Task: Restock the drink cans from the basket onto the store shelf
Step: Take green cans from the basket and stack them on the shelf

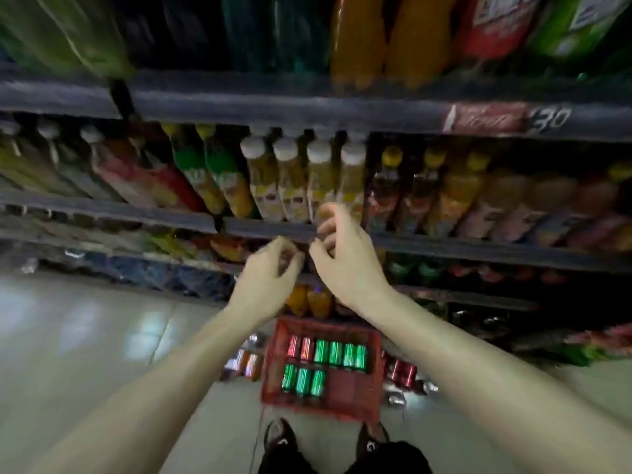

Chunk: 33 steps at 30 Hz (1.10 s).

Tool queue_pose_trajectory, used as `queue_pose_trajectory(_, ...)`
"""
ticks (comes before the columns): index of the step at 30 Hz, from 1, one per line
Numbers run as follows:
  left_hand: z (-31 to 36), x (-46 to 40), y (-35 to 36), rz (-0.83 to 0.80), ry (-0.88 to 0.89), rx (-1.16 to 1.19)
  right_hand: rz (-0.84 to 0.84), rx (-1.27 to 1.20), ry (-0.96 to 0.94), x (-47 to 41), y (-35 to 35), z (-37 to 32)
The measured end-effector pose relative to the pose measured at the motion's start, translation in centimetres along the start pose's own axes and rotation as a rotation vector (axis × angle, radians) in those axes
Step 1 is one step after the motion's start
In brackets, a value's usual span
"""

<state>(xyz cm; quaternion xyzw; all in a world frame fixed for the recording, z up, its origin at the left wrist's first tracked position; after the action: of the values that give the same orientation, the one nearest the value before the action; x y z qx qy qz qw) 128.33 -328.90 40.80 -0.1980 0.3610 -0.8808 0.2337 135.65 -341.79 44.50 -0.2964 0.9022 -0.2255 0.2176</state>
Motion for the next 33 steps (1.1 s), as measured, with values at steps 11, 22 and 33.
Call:
queue_pose_trajectory(11,-31.4,-1.1,25.4,-0.431,-0.466,-0.128,-0.237,-0.081,0.769,21.2,23.2,33.6)
queue_pose_trajectory(22,-58.1,-3.3,50.9,-0.608,-0.804,-0.170,-0.392,-0.305,1.189,36.1,47.4,59.6)
queue_pose_trajectory(33,-70.4,-5.0,61.0,-0.457,-1.035,-0.219,-0.275,-0.643,1.349,41.8,60.0,69.3)
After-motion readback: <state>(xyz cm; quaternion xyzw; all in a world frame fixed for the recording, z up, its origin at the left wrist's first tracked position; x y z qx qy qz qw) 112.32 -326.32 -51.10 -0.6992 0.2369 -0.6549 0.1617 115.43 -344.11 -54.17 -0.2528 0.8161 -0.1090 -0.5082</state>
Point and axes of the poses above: each hand's wrist, its own x-axis away from the middle knuckle, its own y-axis out of the palm, z = x × y, the point moved 9 cm from there along -x, towards the middle knuckle, and after that the axes turned 15 degrees about -y, right-handed, at the moved point
